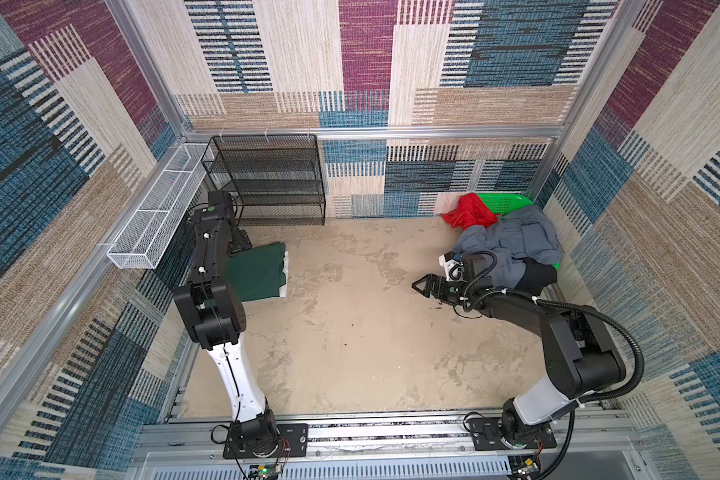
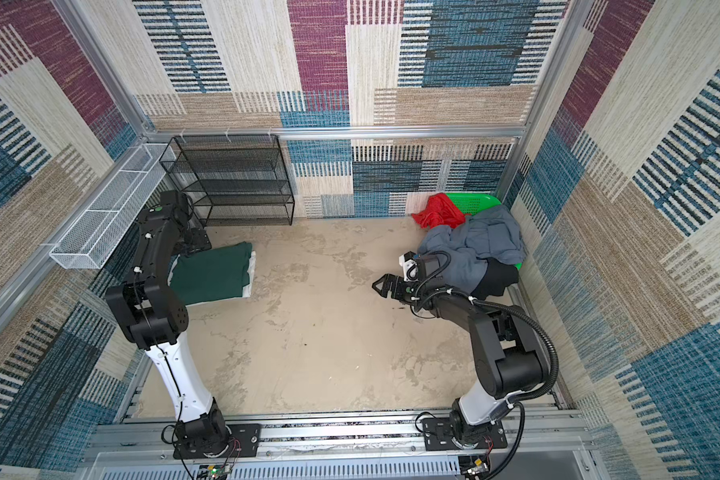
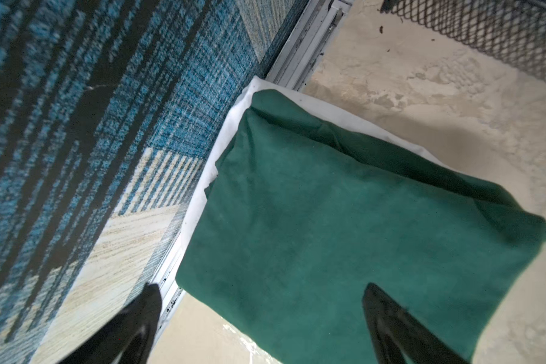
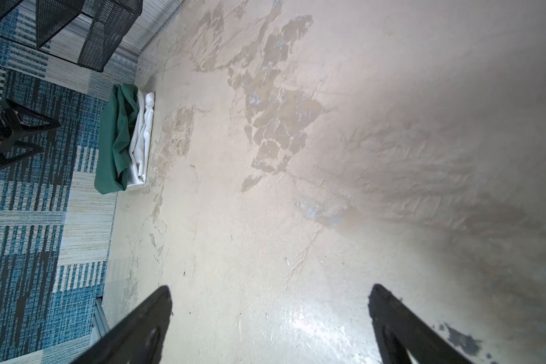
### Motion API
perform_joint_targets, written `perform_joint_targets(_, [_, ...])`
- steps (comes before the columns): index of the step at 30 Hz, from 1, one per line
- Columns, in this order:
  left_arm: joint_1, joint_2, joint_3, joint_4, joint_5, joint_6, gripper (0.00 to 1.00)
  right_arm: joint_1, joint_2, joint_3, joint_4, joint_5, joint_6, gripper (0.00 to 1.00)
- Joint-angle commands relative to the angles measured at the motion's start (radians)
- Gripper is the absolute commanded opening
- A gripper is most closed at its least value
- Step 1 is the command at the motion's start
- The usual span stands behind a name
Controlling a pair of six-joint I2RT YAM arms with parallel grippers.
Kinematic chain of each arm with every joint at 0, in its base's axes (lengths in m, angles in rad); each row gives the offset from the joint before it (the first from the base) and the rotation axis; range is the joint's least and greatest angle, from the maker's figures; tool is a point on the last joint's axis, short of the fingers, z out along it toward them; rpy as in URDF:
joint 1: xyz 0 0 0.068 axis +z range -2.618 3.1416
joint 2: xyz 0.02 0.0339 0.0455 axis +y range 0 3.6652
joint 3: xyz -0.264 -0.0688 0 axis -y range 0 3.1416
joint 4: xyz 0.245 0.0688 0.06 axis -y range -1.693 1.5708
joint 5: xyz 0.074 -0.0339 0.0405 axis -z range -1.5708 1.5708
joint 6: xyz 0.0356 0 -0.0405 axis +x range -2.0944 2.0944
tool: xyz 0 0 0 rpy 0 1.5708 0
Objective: Fold and stack the t-shirts
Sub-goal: 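Lower the green shirt onto the white shirt and open the left gripper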
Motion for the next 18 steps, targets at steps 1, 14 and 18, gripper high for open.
perform_joint_targets(1, [-0.012,-0.049,-0.073,0.046,0.026,-0.060,1.00,-0.001,-0.010,0.001,0.018,-0.019,0.001,0.99])
perform_joint_targets(14, [-0.145,-0.501,-0.704,0.402,0.098,-0.192,1.00,0.001,-0.094,-0.008,-0.037,0.002,0.006,0.99])
perform_joint_targets(18, [-0.234,-0.694,-0.989,0.647,0.067,-0.199,1.00,0.000,-0.203,-0.042,-0.039,0.102,0.001,0.98])
